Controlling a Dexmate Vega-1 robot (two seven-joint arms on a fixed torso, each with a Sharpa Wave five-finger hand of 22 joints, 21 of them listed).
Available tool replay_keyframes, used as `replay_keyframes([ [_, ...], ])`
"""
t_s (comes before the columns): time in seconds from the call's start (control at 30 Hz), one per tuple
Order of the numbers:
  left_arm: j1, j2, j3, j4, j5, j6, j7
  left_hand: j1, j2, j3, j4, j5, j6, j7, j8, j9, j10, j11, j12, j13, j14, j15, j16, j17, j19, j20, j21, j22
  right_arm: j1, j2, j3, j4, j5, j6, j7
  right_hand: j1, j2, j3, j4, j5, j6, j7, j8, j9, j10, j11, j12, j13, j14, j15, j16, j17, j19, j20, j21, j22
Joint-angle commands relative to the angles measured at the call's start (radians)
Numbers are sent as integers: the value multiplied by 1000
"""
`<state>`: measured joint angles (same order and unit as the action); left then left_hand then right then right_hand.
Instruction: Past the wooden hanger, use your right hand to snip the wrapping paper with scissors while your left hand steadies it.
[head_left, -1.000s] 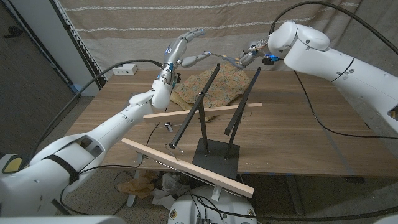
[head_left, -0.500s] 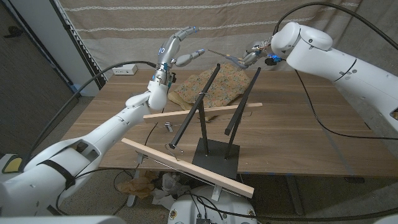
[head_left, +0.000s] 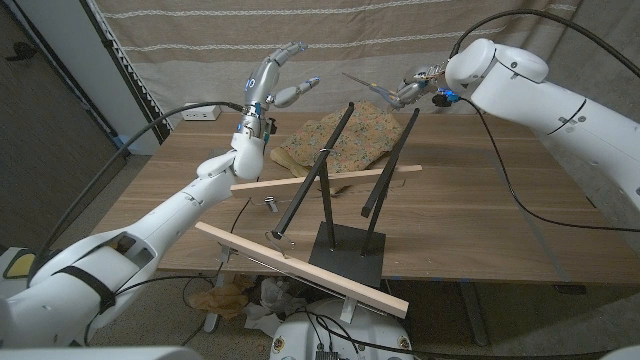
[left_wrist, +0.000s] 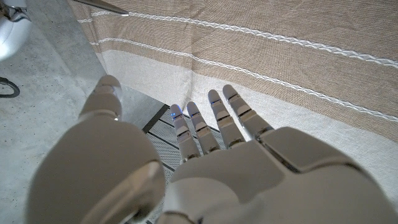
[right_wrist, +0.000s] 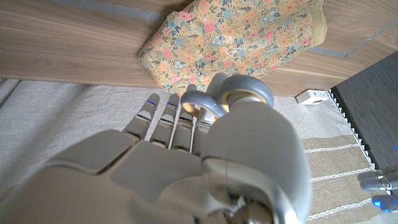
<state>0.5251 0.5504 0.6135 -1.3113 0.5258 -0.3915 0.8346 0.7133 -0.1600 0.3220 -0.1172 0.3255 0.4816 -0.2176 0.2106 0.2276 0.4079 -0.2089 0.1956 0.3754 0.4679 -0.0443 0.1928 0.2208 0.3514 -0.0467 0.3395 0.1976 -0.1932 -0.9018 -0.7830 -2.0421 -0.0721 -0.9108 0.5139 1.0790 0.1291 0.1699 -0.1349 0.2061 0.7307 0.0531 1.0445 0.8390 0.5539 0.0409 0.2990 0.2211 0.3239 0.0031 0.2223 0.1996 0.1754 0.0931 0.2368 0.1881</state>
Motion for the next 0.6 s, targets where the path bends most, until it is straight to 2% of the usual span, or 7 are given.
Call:
replay_keyframes([
  [0.03, 43, -2, -26, -23, -74, 18, -52, -8, -1, -6, 2, 8, -4, -2, -2, 2, -4, -3, 1, 2, -6, -171, 9, 3, -3, -20, 1, 5, -126, -9, 150, -10, 161, 25, -151, -10, -5, -4, 7, 2, 0, -8, 4, -2, 15, 2, -1, 2, 18, -3, 11, 4, 17, -6, 6, 6],
  [0.17, 67, 4, -47, -45, -77, 52, -39, -11, -1, -8, 3, 9, -6, -2, -2, 1, -5, -3, 1, 1, -7, -171, 10, 3, -3, -20, 0, 5, -191, -1, 231, 2, 261, 37, -207, -13, -3, -5, 8, 5, 7, -9, 6, -8, 23, 6, 2, 2, 23, -5, 11, 3, 22, -5, 7, 6],
  [0.37, 91, 4, -77, -64, -124, 71, -50, -13, -1, -9, 4, 11, -8, -2, -3, 1, -5, -3, 1, 1, -7, -171, 10, 3, -4, -18, 0, 5, -208, -11, 252, 16, 340, 64, -235, -13, -7, -7, 5, 10, 21, -10, 11, -19, 34, 5, 5, 3, 29, -8, 10, 3, 28, 0, 9, 6],
  [0.6, 110, 1, -85, -73, -142, 83, -60, -17, -1, -11, 5, 13, -12, -2, -4, 1, -7, -3, 1, 0, -8, -171, 10, 3, -4, -18, 0, 5, -228, -2, 282, 52, 459, 85, -243, -11, -7, -8, 3, 14, 21, -9, 13, -25, 35, 4, 5, 4, 38, -3, 11, 3, 29, 1, 8, 6],
])
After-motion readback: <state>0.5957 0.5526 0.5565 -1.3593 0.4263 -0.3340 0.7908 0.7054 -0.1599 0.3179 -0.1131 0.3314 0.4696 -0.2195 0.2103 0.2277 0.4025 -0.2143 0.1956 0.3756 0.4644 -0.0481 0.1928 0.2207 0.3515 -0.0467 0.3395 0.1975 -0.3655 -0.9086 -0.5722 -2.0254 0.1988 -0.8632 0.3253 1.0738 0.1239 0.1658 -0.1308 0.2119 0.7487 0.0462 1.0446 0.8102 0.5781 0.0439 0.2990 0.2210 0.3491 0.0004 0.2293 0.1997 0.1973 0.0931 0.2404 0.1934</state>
